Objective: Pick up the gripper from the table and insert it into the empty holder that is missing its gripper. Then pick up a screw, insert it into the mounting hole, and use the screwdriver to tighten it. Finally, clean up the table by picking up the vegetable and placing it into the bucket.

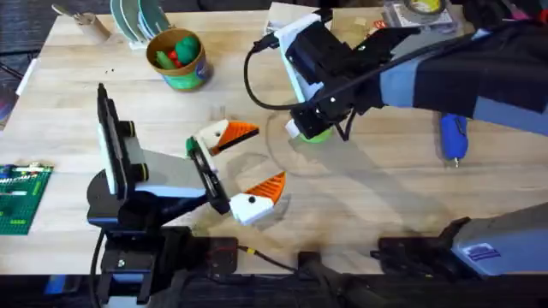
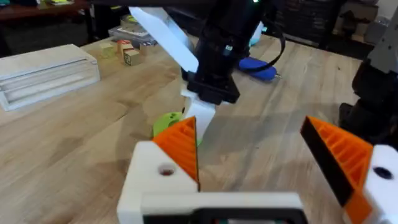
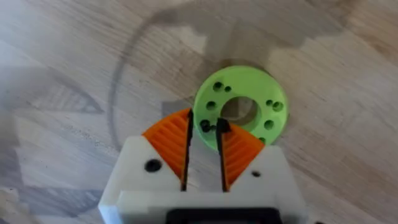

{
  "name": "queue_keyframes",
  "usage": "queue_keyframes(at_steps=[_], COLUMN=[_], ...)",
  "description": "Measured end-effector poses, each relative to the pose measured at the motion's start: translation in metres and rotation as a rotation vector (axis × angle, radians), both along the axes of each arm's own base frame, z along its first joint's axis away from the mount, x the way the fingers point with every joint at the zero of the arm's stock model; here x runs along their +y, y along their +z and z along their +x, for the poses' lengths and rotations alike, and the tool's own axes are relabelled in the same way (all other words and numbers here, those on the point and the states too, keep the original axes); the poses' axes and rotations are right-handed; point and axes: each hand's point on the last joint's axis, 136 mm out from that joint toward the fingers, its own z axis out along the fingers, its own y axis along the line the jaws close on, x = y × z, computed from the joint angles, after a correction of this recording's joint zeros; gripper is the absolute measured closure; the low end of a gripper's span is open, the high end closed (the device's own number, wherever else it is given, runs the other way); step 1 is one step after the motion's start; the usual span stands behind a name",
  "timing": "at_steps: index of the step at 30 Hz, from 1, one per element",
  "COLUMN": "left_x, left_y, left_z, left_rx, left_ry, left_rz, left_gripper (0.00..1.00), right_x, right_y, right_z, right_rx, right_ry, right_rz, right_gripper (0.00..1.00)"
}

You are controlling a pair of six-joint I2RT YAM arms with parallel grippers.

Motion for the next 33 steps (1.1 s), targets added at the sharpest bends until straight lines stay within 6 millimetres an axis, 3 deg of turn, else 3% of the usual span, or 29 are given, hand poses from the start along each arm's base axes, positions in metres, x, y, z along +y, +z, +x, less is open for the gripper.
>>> queue_keyframes(at_steps=[19,33], left_x=[0.0,0.0], left_y=[0.0,0.0], left_z=[0.0,0.0], left_rx=[0.0,0.0], left_ry=[0.0,0.0], left_rz=[0.0,0.0], left_gripper=[0.008,0.008], right_x=[-0.0002,0.0], right_y=[-0.0084,-0.0078], right_z=[-0.0035,-0.0029], right_rx=[0.033,0.031], right_ry=[0.004,0.003], right_rz=[-0.012,-0.012], right_gripper=[0.7,0.962])
